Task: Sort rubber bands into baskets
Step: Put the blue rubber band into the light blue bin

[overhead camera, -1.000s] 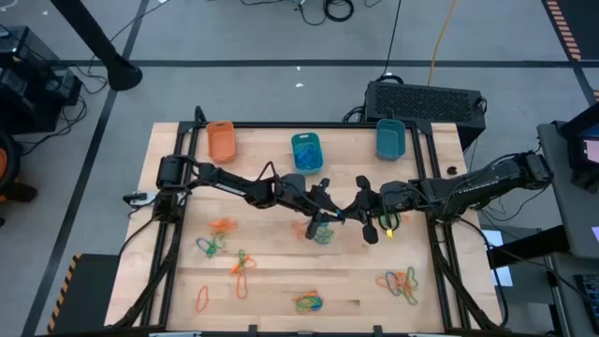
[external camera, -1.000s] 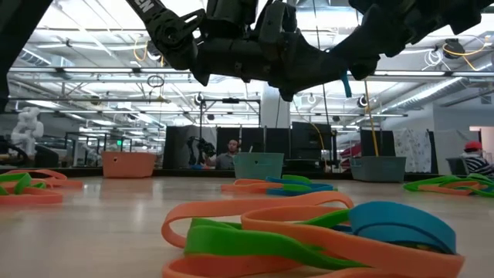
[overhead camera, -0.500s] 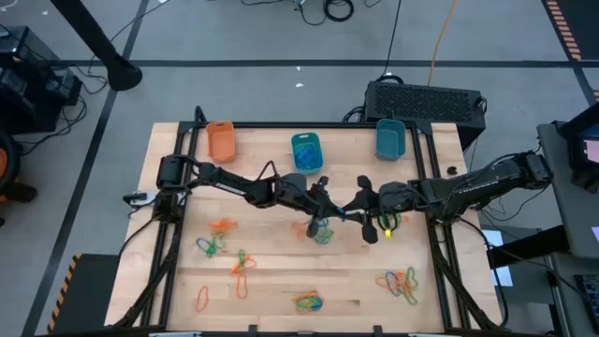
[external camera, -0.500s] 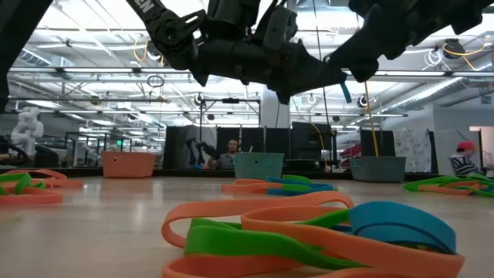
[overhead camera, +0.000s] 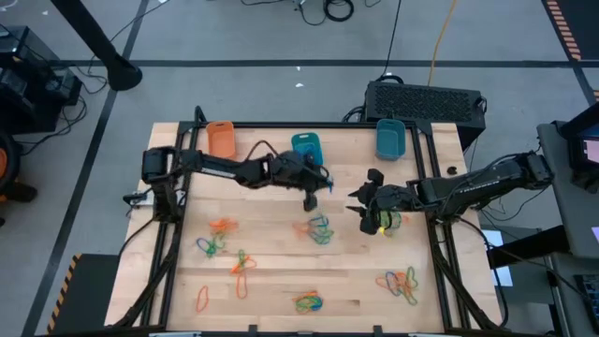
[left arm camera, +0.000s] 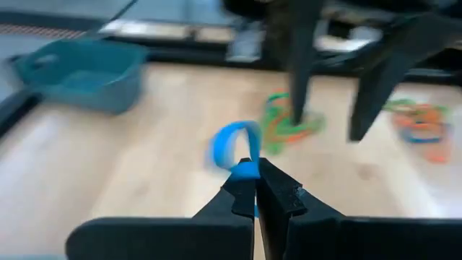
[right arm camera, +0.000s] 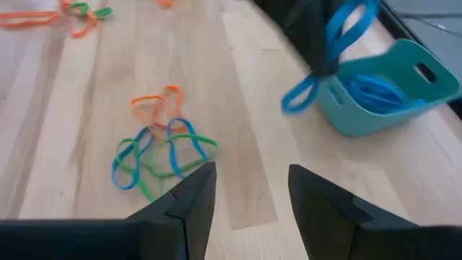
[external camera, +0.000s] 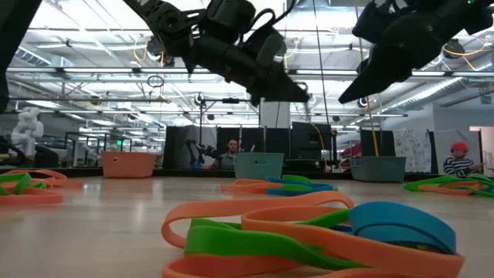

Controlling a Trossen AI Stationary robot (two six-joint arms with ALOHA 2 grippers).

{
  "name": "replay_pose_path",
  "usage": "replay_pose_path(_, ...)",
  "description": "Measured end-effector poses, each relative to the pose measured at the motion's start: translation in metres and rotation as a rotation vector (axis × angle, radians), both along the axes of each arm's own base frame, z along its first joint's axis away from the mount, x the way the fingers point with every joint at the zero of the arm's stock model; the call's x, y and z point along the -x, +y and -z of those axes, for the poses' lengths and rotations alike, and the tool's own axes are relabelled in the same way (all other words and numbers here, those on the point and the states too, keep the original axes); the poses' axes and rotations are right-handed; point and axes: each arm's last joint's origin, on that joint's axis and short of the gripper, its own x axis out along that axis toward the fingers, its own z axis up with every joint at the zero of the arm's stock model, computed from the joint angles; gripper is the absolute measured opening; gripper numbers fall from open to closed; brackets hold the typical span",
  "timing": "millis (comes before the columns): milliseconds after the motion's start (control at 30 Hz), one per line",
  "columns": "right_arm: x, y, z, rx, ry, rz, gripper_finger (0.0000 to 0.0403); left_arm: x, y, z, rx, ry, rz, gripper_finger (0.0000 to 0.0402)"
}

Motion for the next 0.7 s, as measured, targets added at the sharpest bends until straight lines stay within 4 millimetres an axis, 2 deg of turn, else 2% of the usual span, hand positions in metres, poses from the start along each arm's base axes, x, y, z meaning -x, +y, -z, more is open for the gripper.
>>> replay_pose_path(200, -0.001, -0.004, -0.001, -0.018, -0.019, 0.028, 0.0167, 0.022, 0.047, -0.004, -0.085, 0.134, -0.276, 0.0001)
replay_pose_path(367, -0.002, -0.004, -0.002, -0.019, -0.026, 0.029, 0.0167, 0.035, 0.086, 0.009, 0.02, 0.191, -0.441, 0.0001)
replay_pose_path(467, -0.002, -0.004, -0.002, -0.021, -0.034, 0.028, 0.0167, 0.04, 0.097, 0.02, 0.107, 0.23, -0.482, 0.0017)
replay_pose_path(700, -0.003, -0.004, -0.004, -0.018, -0.054, 0.024, 0.0167, 0.042, 0.1, 0.021, 0.114, 0.234, -0.48, 0.0085)
